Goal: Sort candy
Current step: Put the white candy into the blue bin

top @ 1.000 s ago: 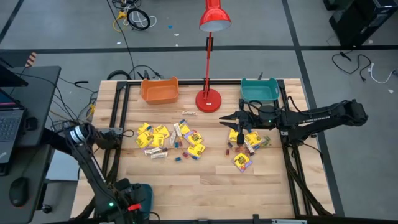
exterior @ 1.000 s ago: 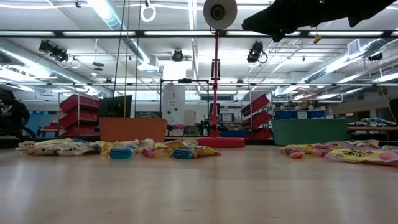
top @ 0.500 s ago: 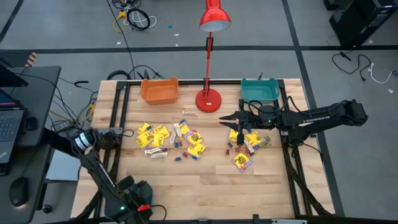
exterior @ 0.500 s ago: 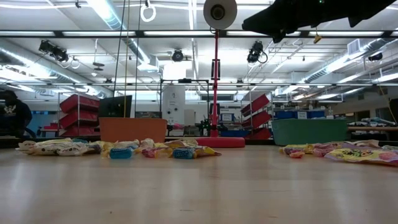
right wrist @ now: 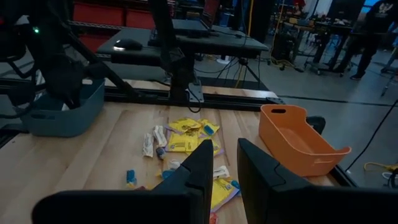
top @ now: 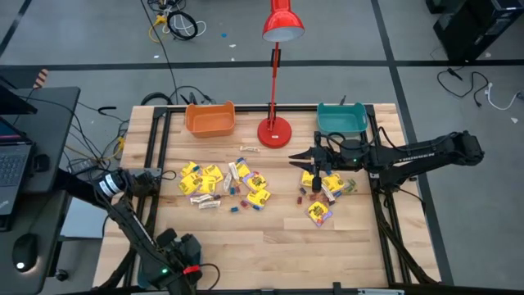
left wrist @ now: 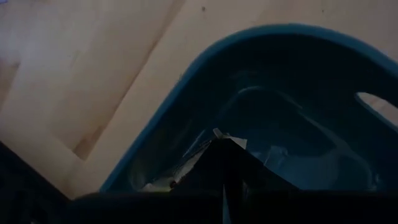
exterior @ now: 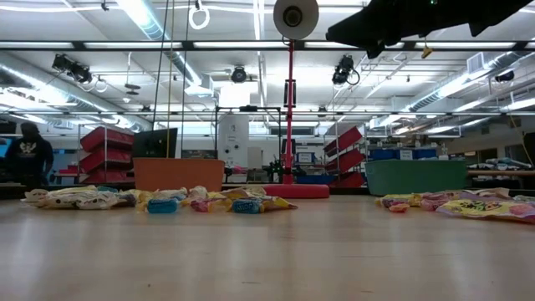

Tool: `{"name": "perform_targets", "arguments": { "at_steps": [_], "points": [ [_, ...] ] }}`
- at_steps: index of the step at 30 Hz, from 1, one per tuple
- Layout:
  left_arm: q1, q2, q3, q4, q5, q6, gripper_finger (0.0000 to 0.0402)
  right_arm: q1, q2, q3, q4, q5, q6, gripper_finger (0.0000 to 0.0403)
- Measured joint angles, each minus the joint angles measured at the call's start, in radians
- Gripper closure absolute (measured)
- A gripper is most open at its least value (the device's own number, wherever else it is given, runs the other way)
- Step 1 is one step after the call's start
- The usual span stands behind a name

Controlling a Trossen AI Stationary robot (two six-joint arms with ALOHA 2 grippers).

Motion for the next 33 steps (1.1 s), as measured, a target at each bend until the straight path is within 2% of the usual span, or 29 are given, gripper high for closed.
{"name": "perform_targets", "arguments": {
  "at_steps": [17, 30, 33],
  "points": [
    [0.0, 0.0, 0.0, 0.002, -0.019, 0.0, 0.0392, 0.0, 0.0, 0.0, -0.003, 0.0, 0.006, 0.0343],
    [0.0, 0.0, 0.0, 0.032, -0.018, 0.001, 0.0344, 0.0, 0.0, 0.0, -0.002, 0.0, 0.006, 0.0343],
    [0.008, 0.0, 0.011, 0.032, 0.011, 0.0, 0.0341, 0.0, 0.0, 0.0, 0.0, 0.0, 0.006, 0.0343]
  ]
}}
